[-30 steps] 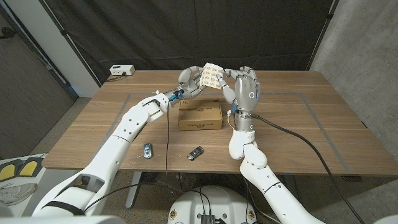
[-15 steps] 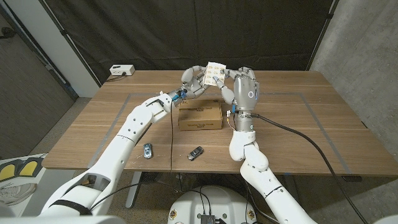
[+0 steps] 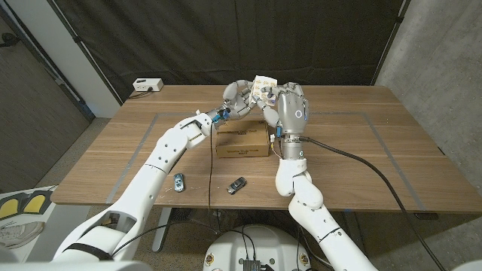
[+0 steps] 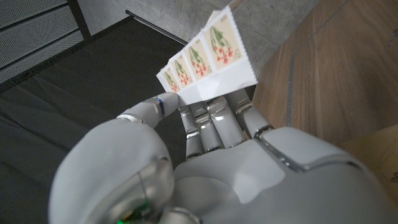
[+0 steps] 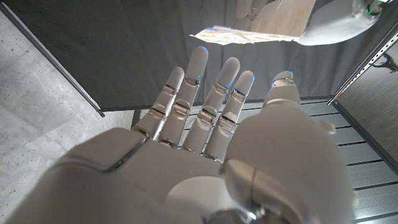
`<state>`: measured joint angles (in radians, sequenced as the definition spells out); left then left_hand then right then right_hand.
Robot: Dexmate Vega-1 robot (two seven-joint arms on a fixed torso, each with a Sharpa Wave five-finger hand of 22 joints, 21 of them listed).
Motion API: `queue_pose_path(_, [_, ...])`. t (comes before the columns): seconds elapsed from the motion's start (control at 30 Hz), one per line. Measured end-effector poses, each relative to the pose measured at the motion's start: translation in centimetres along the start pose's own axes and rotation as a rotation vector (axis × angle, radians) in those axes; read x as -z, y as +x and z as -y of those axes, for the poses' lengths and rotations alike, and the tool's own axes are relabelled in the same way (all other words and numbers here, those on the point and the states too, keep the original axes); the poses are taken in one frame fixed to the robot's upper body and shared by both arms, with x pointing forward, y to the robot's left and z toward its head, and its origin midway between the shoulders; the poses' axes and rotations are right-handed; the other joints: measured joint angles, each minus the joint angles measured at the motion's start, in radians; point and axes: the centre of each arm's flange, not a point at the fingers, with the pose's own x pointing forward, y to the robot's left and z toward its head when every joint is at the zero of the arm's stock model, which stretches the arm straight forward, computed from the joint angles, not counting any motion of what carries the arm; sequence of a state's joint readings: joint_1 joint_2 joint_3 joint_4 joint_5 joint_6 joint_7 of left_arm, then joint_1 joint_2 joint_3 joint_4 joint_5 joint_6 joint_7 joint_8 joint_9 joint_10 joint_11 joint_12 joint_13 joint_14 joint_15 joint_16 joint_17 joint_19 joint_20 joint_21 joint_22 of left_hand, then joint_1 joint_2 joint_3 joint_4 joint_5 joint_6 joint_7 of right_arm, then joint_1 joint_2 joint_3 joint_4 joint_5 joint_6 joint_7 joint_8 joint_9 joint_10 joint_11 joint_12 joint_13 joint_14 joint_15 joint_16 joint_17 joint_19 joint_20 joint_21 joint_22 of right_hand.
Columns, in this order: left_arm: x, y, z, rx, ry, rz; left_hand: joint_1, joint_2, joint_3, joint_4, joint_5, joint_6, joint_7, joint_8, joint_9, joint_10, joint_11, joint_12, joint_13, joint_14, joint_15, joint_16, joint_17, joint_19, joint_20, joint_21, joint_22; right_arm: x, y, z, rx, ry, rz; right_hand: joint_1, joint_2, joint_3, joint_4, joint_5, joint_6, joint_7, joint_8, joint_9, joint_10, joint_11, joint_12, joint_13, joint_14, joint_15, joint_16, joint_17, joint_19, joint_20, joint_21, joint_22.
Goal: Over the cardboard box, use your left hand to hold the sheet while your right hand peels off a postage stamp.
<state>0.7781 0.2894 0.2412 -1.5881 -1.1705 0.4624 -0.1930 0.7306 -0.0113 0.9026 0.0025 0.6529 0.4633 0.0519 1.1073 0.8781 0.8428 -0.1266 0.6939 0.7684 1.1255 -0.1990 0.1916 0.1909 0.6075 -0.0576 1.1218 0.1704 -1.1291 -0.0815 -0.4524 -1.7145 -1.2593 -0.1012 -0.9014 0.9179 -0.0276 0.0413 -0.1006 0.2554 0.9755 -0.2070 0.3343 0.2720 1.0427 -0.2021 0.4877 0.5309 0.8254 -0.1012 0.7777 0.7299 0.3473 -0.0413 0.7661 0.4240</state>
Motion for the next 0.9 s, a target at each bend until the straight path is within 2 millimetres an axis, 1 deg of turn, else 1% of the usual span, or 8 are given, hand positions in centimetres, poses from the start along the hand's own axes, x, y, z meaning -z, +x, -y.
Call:
queue_pose_path(0.1, [0.1, 0.0, 0.0, -0.001, 0.002, -0.001, 0.000, 0.000, 0.000, 0.000, -0.005, 0.002, -0.002, 0.000, 0.000, 0.000, 0.000, 0.000, 0.000, 0.000, 0.000, 0.000, 0.000, 0.000, 0.000, -0.005, 0.000, -0.1, 0.1, -0.2, -0.001, -0.005, 0.001, 0.001, -0.001, 0.001, -0.001, 0.000, 0.000, 0.000, 0.000, 0.000, 0.000, 0.000, 0.002, 0.005, 0.000, 0.000, 0.000, 0.000, 0.000, 0.000, 0.000, -0.002])
queue_pose_path(0.17, [0.1, -0.1, 0.1, 0.000, 0.004, -0.001, 0.000, 0.000, 0.000, 0.000, -0.007, 0.005, -0.005, 0.000, 0.000, 0.000, 0.000, 0.000, -0.004, 0.000, 0.000, 0.000, 0.000, 0.000, 0.000, -0.007, 0.000, -0.1, 0.1, -0.2, 0.000, -0.009, 0.001, 0.001, -0.001, -0.001, -0.010, 0.003, 0.000, 0.000, 0.000, 0.000, 0.000, 0.000, 0.002, 0.007, 0.000, 0.000, 0.006, 0.000, 0.000, 0.000, 0.000, 0.000])
queue_pose_path(0.27, [0.0, -0.2, 0.1, -0.002, 0.009, 0.000, -0.002, -0.002, 0.000, 0.000, -0.007, 0.005, -0.005, 0.000, 0.000, 0.000, 0.000, 0.000, -0.004, 0.000, 0.000, 0.000, 0.000, 0.000, 0.000, -0.009, 0.000, -0.4, 0.3, -0.6, 0.002, -0.012, -0.003, 0.005, 0.003, -0.001, -0.010, 0.004, 0.000, 0.000, 0.000, 0.000, 0.000, 0.000, 0.002, 0.010, 0.000, 0.000, 0.008, 0.000, 0.000, 0.000, 0.007, 0.001])
queue_pose_path(0.4, [0.0, -0.3, 0.1, -0.001, 0.012, -0.001, -0.005, -0.006, 0.006, 0.001, -0.010, 0.005, -0.005, 0.000, 0.001, 0.000, 0.000, 0.000, -0.004, 0.000, 0.000, 0.000, 0.000, 0.000, 0.000, -0.013, 0.000, -0.3, 0.3, -0.8, 0.007, -0.023, -0.011, 0.010, -0.002, -0.001, -0.010, 0.004, 0.000, 0.000, 0.000, -0.003, 0.000, 0.000, 0.002, 0.014, 0.000, 0.000, 0.008, 0.000, 0.000, 0.000, 0.007, 0.001])
queue_pose_path(0.43, [0.0, -0.3, 0.0, -0.001, 0.012, -0.001, -0.007, -0.007, 0.013, 0.007, -0.010, 0.005, -0.005, 0.000, 0.001, 0.001, 0.000, 0.000, -0.004, 0.000, 0.000, 0.000, 0.000, 0.000, 0.000, -0.013, 0.000, -0.4, 0.3, -0.9, 0.007, -0.025, -0.013, 0.010, -0.002, -0.001, -0.010, 0.004, 0.000, 0.000, 0.000, -0.003, 0.000, 0.000, 0.002, 0.014, 0.000, 0.000, 0.008, 0.000, 0.000, 0.000, 0.007, 0.001])
queue_pose_path(0.67, [-0.3, -0.5, 0.0, 0.001, 0.014, 0.006, -0.002, -0.011, 0.017, 0.006, -0.011, 0.005, -0.005, 0.000, 0.005, 0.001, 0.000, 0.006, -0.005, 0.000, 0.000, 0.000, 0.000, 0.000, 0.000, -0.013, 0.000, -0.1, 0.4, -1.2, 0.016, -0.048, -0.027, 0.010, -0.002, -0.001, -0.010, 0.008, 0.000, 0.000, 0.000, 0.000, 0.000, 0.000, 0.002, 0.019, 0.002, 0.002, 0.008, -0.001, 0.000, 0.000, 0.015, 0.001])
queue_pose_path(0.87, [-0.5, -0.6, 0.0, 0.008, 0.012, 0.014, -0.002, -0.011, 0.020, 0.010, -0.014, 0.011, -0.010, -0.004, 0.020, 0.001, 0.000, 0.006, -0.008, 0.000, 0.000, 0.000, 0.000, 0.000, 0.000, -0.013, 0.005, 0.1, 0.3, -1.6, 0.013, -0.076, -0.042, 0.027, -0.001, -0.004, -0.013, 0.008, -0.011, 0.000, -0.006, 0.000, -0.021, 0.002, 0.002, 0.028, 0.002, 0.002, 0.008, -0.003, 0.000, 0.000, 0.023, 0.010])
queue_pose_path(0.9, [-0.6, -0.6, 0.0, 0.009, 0.013, 0.015, -0.002, -0.011, 0.020, 0.010, -0.014, 0.011, -0.010, -0.004, 0.020, 0.001, 0.000, 0.006, -0.007, 0.000, 0.000, 0.000, 0.000, 0.000, 0.000, -0.013, 0.005, 0.2, 0.3, -1.7, 0.012, -0.082, -0.045, 0.027, -0.001, -0.004, -0.013, 0.012, -0.016, 0.004, -0.006, 0.000, -0.022, 0.004, 0.002, 0.028, 0.007, 0.001, 0.008, -0.003, 0.000, 0.000, 0.027, 0.010])
